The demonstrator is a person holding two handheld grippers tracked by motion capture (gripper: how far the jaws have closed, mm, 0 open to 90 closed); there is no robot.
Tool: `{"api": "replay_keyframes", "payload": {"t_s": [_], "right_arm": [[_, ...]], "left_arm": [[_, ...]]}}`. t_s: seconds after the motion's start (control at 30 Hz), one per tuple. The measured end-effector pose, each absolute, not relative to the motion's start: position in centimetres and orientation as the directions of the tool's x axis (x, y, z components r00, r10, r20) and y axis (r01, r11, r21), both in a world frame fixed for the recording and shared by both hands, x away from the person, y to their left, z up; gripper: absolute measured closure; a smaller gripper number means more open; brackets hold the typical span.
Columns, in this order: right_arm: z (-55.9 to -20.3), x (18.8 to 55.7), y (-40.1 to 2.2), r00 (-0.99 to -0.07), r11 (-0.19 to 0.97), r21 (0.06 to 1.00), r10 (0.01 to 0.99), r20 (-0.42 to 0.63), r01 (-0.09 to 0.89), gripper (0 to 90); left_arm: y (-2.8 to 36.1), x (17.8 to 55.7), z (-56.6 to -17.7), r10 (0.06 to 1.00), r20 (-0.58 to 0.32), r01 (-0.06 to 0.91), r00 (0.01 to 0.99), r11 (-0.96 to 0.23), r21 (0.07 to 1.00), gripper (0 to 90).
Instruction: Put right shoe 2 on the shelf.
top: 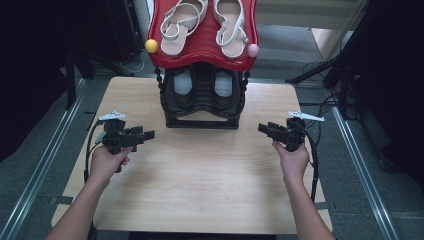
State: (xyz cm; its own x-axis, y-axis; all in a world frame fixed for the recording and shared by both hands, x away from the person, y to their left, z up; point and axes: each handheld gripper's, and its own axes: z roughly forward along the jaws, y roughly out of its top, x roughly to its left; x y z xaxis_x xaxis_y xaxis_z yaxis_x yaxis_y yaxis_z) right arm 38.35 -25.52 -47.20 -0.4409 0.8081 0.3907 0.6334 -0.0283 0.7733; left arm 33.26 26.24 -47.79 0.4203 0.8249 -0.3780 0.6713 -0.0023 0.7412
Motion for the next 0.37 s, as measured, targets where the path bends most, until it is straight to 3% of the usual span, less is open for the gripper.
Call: {"api": "replay_keyframes", "payload": {"t_s": [0.37], "right_arm": [[-47.24,38.30,-25.54,-0.444,-0.003,0.778,0.820,0.361,0.628,46.8]], "left_arm": [[26.11,33.30,-47.89,0.826,-0.367,0.671,0.428,-0.018,0.741,34.6]]}}
